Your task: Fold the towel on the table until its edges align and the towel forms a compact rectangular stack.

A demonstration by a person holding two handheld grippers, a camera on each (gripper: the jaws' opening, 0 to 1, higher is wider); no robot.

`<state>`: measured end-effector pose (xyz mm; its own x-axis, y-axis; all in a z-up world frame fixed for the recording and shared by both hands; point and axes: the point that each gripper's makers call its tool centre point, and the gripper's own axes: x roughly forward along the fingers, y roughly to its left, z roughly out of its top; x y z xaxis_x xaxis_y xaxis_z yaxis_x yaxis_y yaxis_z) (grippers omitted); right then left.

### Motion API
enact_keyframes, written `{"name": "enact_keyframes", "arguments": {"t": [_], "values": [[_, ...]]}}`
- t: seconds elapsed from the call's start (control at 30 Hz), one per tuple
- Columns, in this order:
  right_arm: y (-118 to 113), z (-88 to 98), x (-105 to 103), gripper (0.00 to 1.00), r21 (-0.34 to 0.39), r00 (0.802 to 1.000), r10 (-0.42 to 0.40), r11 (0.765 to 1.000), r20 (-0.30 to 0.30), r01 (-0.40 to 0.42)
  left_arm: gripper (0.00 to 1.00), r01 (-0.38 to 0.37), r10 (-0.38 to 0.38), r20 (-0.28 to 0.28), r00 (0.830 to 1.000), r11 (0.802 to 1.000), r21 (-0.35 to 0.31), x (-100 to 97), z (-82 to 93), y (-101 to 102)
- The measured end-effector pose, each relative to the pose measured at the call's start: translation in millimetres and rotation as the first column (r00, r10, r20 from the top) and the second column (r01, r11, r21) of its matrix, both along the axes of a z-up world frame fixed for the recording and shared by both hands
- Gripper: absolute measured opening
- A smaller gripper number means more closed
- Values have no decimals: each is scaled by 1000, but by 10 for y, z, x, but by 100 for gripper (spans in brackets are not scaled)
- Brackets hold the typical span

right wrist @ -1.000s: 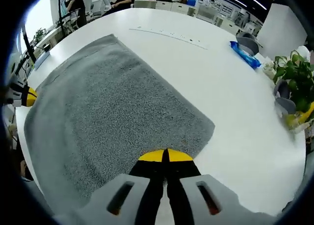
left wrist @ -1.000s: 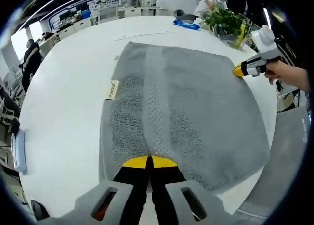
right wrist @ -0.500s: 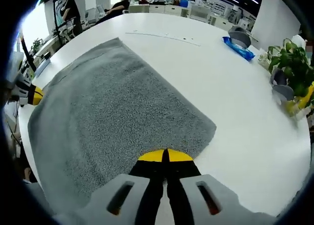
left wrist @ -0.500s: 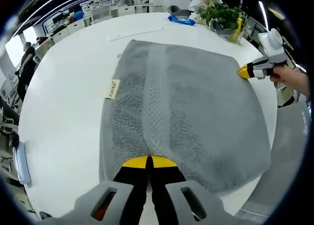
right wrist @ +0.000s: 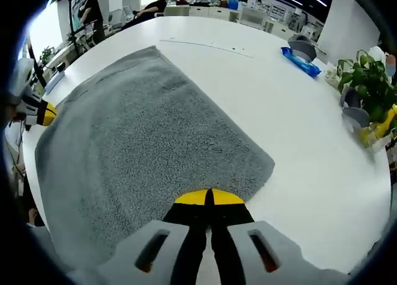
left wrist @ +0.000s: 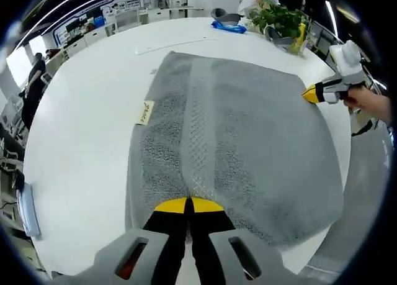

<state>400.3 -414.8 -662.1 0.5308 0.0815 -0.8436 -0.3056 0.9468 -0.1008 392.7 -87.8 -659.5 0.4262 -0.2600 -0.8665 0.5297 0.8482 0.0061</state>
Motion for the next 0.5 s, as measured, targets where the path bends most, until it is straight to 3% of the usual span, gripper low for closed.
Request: {"name": "enact_keyframes", "arguments": {"t": [0.5], "values": [[-53, -3, -163, 0, 0, 999, -36, 999, 37, 36, 1, 63, -63, -5, 998, 997, 41, 121, -1, -61]]}}
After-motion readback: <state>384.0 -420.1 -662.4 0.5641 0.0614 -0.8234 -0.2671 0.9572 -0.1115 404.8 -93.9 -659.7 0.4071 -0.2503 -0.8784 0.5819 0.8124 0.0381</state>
